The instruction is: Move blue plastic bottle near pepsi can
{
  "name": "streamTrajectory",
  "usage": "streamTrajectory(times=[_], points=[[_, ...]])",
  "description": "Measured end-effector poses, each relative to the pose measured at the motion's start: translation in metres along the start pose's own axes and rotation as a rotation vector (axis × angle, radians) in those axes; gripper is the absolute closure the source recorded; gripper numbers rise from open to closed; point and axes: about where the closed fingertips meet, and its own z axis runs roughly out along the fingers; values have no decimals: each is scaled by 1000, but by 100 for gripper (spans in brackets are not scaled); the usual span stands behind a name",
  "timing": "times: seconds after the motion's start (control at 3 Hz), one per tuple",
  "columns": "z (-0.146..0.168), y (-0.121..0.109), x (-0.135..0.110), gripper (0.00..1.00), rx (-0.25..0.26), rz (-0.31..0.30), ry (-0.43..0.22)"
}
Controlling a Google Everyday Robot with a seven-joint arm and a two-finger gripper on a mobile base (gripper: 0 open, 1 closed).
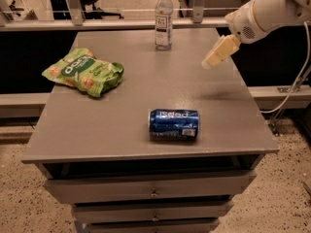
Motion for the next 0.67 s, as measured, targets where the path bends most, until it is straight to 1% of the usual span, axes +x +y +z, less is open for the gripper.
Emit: streamTrajectory(times=[0.33,0.67], points=[[42,-21,-20,0,41,81,-133],[82,-51,-47,0,107,163,-283]])
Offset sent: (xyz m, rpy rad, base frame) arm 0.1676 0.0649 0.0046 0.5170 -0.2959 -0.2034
